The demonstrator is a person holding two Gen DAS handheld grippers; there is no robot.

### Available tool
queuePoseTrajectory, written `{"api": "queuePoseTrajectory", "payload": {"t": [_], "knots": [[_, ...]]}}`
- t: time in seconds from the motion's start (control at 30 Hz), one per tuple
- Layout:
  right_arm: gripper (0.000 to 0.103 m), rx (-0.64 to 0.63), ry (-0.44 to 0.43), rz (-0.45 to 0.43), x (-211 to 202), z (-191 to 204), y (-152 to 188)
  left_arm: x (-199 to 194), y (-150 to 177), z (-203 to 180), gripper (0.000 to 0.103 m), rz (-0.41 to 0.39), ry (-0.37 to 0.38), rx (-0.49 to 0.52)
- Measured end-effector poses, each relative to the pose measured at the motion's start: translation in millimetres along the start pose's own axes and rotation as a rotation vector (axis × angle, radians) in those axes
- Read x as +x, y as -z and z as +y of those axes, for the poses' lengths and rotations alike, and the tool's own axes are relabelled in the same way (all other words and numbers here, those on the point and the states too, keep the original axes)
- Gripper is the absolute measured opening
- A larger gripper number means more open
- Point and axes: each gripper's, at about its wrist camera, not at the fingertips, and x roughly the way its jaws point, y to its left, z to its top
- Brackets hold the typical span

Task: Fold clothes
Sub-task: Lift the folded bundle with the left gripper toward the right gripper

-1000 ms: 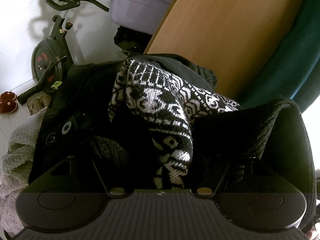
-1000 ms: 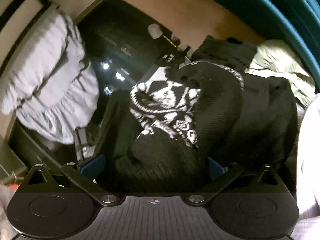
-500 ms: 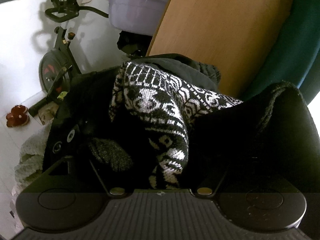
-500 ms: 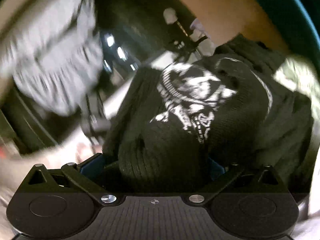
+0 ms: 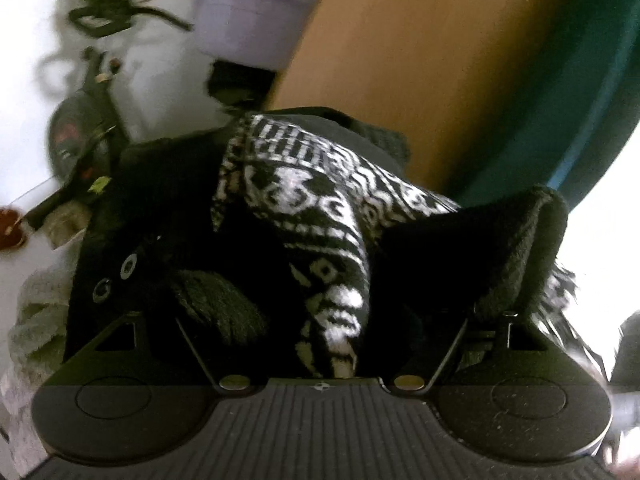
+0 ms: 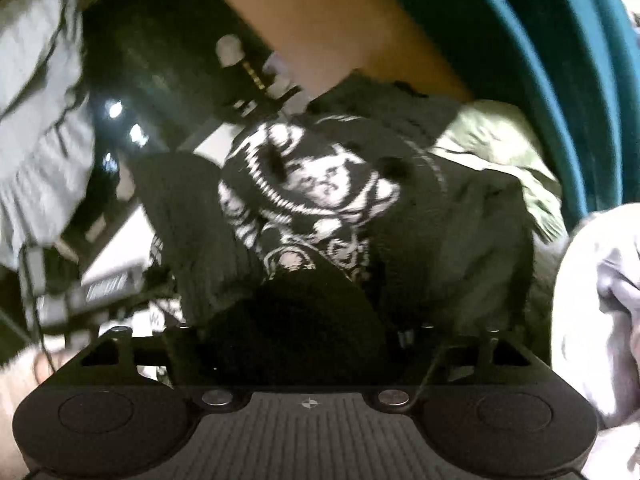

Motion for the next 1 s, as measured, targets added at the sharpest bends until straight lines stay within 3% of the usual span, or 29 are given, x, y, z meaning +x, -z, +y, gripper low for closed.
{"api": "queuePoseTrajectory", "payload": {"t": [0.13, 0.23, 0.37, 0.5, 0.57, 0.67, 0.9, 1.0], "knots": [[0.063, -0.021, 0.044, -0.013, -4, 0, 1, -7, 7, -7, 0.069, 0.025, 0.048, 0.115], [0.059, -0.039, 0.088, -0.049, -1, 7, -3, -6, 10, -9, 0.063, 0.027, 0.063, 0.125], [0.055, -0.044, 0.157, -0.094, -6, 3, -15, -7, 16, -30, 0.044, 0.006, 0.080, 0.181], [0.054, 0.002, 0.181, -0.099, -8, -11, -23, -10, 29, -57, 0.045, -0.006, 0.134, 0.301], [0.055, -0.005, 0.179, -0.088, -7, -12, -23, -9, 36, -54, 0.058, -0.015, 0.114, 0.299], [0.057, -0.020, 0.182, -0.074, -5, -8, -21, -9, 45, -39, 0.065, -0.024, 0.092, 0.256], [0.064, -0.052, 0.187, -0.066, 4, -8, -25, -3, 41, -18, 0.067, -0.053, 0.106, 0.115], [0.064, -0.097, 0.205, -0.070, 10, 2, -24, 5, 28, -12, 0.061, -0.060, 0.083, 0.029]]}}
